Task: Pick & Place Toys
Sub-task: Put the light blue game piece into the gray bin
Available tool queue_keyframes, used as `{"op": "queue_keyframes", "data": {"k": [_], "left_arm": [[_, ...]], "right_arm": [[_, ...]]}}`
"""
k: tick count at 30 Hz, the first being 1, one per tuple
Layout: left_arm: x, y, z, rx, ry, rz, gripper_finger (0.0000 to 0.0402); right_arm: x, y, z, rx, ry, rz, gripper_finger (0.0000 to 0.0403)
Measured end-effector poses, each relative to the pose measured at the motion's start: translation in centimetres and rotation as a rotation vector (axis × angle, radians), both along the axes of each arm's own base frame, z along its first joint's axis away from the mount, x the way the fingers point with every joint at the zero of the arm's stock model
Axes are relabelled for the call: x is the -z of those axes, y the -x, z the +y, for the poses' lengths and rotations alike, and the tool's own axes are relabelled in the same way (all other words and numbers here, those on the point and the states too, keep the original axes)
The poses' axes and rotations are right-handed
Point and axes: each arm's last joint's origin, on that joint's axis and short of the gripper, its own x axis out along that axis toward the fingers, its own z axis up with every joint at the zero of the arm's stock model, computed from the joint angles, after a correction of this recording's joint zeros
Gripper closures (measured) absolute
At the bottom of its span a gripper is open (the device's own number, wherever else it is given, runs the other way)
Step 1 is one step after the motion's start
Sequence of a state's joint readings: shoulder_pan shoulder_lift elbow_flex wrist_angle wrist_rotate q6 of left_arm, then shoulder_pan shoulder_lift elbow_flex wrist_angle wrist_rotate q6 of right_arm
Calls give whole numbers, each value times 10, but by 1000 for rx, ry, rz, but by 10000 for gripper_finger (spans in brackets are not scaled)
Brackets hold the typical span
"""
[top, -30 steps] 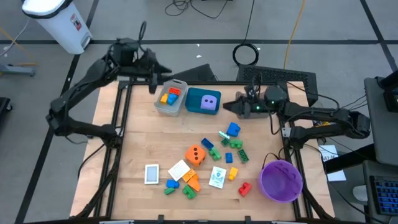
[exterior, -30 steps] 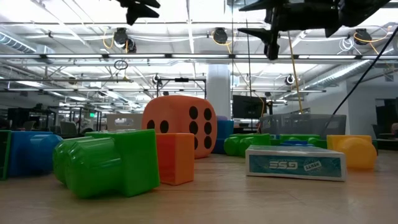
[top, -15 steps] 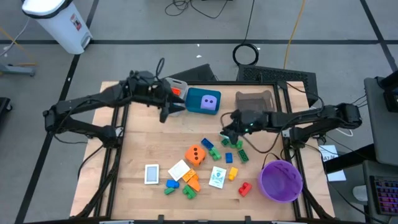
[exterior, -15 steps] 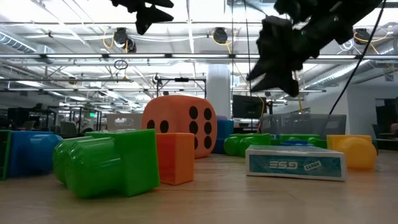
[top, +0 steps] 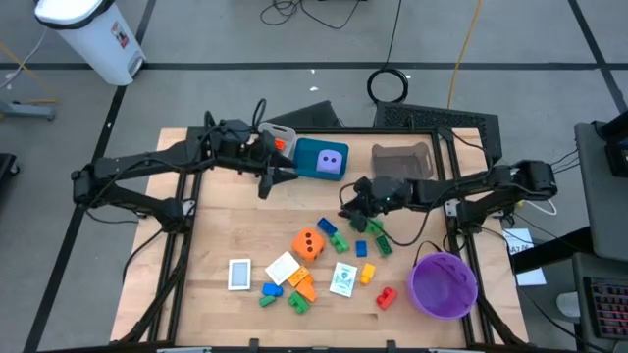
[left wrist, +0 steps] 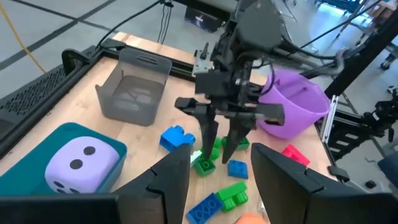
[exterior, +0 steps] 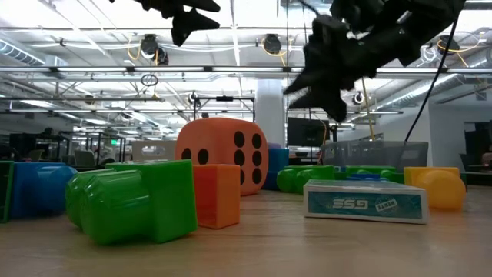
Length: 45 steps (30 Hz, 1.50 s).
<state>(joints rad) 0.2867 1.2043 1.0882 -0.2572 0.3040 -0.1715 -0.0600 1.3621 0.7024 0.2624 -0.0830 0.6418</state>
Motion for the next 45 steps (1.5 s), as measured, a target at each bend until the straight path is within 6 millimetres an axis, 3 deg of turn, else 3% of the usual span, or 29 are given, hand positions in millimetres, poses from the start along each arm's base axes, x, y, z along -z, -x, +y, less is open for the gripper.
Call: {"op": "queue_keyframes", "data": {"k": [14, 21, 24, 29, 33, 36, 45], "left_arm": [[0, 0, 0, 1, -1, -1, 222], [0, 0, 0, 1, -2, -1, 222], [-1, 0, 0, 1, -4, -6, 222], [-4, -1, 2, -6, -24, -43, 222], [-5, -1, 4, -23, -32, -52, 222], [-5, 0, 6, -32, -30, -54, 222], [-6, 0, 6, -33, -33, -52, 222]], "right_arm": [[-53, -10, -2, 9, 36, -563, 262], [-64, -10, -6, 14, 54, -645, 261], [-75, -15, -6, -15, 105, -570, 261], [-97, -30, -2, -115, 311, -203, 261], [-112, -36, -7, -90, 458, -12, 261], [-118, -35, -11, -38, 514, 16, 261], [-97, -19, -25, 58, 401, 282, 257]]}}
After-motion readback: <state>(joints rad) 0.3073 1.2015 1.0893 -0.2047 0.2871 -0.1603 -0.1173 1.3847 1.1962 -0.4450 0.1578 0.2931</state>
